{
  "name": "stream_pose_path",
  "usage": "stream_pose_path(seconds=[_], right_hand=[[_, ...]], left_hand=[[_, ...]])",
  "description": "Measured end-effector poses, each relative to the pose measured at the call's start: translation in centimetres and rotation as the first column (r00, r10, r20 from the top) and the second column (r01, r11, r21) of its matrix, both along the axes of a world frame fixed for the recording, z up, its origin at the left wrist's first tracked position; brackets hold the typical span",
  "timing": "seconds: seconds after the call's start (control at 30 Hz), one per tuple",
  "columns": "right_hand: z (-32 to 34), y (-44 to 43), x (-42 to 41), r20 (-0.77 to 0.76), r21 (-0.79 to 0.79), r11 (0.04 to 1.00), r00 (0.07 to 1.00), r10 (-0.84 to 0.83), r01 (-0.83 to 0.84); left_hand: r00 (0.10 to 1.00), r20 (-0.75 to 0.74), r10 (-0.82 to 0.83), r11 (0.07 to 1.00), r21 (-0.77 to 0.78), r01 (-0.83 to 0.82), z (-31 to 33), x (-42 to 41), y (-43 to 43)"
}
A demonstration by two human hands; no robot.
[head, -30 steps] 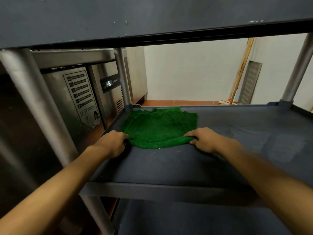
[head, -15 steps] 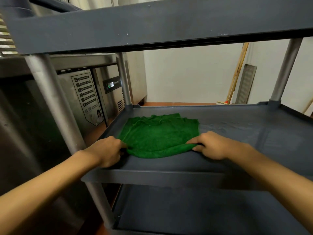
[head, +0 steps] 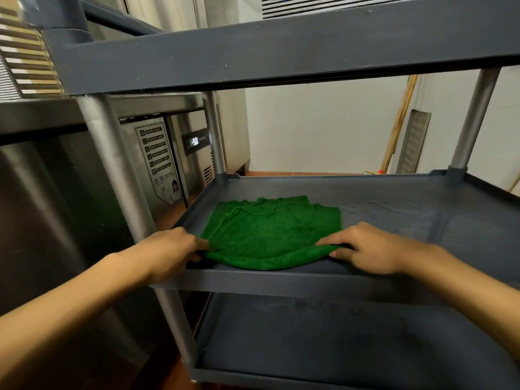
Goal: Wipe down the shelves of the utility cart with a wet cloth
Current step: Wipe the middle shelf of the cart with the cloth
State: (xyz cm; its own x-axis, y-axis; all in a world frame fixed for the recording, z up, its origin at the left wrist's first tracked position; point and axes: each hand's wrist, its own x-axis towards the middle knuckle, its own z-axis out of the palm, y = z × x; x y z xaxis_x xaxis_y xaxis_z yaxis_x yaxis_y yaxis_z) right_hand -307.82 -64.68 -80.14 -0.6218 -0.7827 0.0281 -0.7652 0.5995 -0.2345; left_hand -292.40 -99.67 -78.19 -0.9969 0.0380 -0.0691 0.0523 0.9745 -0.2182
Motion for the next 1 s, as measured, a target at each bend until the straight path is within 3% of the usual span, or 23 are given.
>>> stream_pose_path(seconds=[0.3, 0.43, 0.53, 0.73, 0.83, 1.0], right_hand=[[2.7, 1.1, 2.9, -0.048, -0.065, 0.997, 0.998, 0.034, -0.037], [4.1, 1.8, 3.9, -0.054, -0.107, 0.993, 0.998, 0.041, -0.047], [5.5, 2.1, 4.6, -0.040, -0.152, 0.986, 0.998, 0.058, -0.063], [8.4, 1.8, 4.9, 0.168, -0.314, 0.948, 0.981, 0.101, -0.044], [9.6, 1.2, 3.3, 0.172, -0.426, 0.904, 0.984, 0.039, 0.039], [9.5, -1.7, -0.4, 0.393, -0.560, 0.776, 0.918, -0.058, 0.289]], left_hand=[[0.996, -0.082, -0.032, 0.999, 0.040, 0.035, 3.5, 3.8, -0.2], [0.991, -0.127, 0.043, 0.959, 0.284, -0.006, 5.9, 5.7, -0.5], [0.987, -0.138, 0.084, 0.930, 0.366, -0.028, 6.8, 7.0, -0.9], [0.944, -0.286, 0.166, 0.897, 0.442, -0.023, 8.8, 7.6, -0.9], [0.889, -0.385, 0.249, 0.852, 0.524, -0.011, 9.3, 6.5, -0.3], [0.873, -0.407, 0.270, 0.911, 0.400, -0.095, 9.0, 2.2, 0.2]])
